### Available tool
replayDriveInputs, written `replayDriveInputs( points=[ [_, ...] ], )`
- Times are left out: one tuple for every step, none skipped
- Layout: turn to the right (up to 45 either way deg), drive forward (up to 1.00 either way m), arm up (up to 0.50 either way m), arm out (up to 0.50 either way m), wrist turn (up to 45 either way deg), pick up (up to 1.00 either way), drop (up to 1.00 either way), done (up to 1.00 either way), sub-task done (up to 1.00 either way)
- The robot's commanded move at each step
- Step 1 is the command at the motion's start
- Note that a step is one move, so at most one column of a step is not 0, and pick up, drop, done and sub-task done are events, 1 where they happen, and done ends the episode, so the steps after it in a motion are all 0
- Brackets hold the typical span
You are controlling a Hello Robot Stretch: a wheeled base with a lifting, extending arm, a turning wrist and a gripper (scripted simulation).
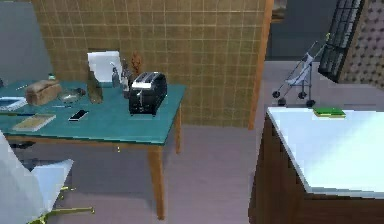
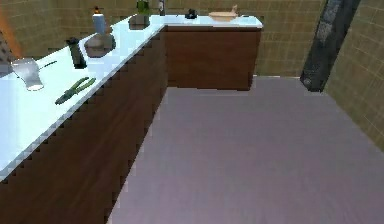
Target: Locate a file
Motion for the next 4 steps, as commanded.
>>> replayDriveInputs(
  points=[
    [0.0,0.35,0.00,0.00,0.0,0.00,0.00,0.00,0.00],
    [15.0,0.00,0.00,0.00,0.0,0.00,0.00,0.00,0.00],
    [0.0,0.90,0.00,0.00,0.0,0.00,0.00,0.00,0.00],
    [21.0,0.00,0.00,0.00,0.0,0.00,0.00,0.00,0.00]
  ],
)
